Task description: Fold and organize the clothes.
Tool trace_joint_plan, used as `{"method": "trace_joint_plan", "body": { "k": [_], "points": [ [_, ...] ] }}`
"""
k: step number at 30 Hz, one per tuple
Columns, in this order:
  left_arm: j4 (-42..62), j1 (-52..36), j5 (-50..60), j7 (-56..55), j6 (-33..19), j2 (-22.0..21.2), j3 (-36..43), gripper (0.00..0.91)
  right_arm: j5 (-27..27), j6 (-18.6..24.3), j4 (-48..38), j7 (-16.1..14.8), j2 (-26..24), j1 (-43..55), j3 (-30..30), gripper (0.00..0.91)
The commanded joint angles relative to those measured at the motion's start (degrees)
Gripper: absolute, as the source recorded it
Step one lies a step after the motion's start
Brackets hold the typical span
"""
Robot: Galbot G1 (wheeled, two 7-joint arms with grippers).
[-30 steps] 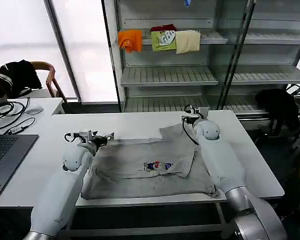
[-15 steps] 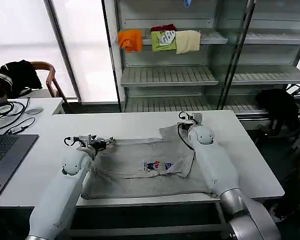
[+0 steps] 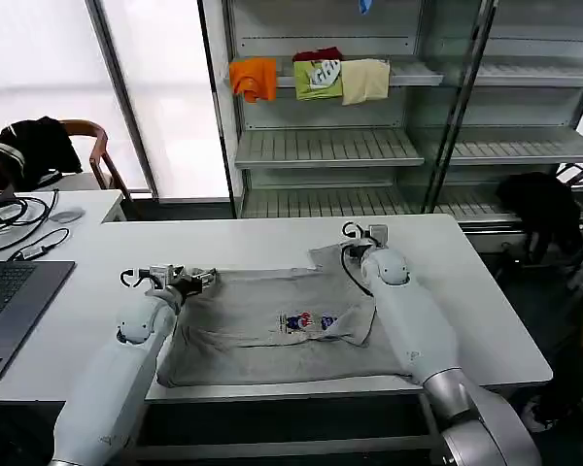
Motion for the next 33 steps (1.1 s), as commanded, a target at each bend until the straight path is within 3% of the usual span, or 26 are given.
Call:
{"method": "trace_joint_plan", "body": {
  "k": [1, 2, 3, 5, 7, 22, 33],
  "points": [
    [-0.02, 0.16, 0.13, -0.09, 0.09, 0.08, 0.08, 0.232, -0.25, -0.18, -0.19, 0.1, 0.12, -0.01, 0.02, 0.605],
    [-0.04, 0.24, 0.17, -0.09, 0.1, 0.09, 0.14, 0.212, -0.02, -0.23, -0.12, 0.14, 0.02, -0.16, -0.04, 0.574],
    [-0.18, 0.35, 0.24, -0.11, 0.1, 0.04, 0.19, 0.171, 0.2, -0.36, -0.05, 0.12, -0.05, -0.32, -0.14, 0.443],
    [-0.23, 0.54, 0.58, -0.05, 0.09, -0.19, 0.26, 0.071, 0.32, -0.34, -0.01, 0.08, -0.06, -0.65, -0.16, 0.081],
    [-0.34, 0.77, 0.86, -0.01, 0.1, -0.45, 0.4, 0.04, 0.48, -0.3, -0.05, 0.21, 0.14, -1.07, 0.1, 0.0],
    [-1.77, 1.06, 0.97, 0.71, -0.22, -1.27, 1.49, 0.02, 1.52, -0.33, 2.77, 0.24, -1.4, -3.03, 0.42, 0.0],
    [-2.55, 1.02, 0.93, 0.38, -3.86, -1.25, 0.62, 0.01, 1.52, -0.03, 8.71, -0.44, -2.24, -4.87, 1.35, 0.0]
  ]
}}
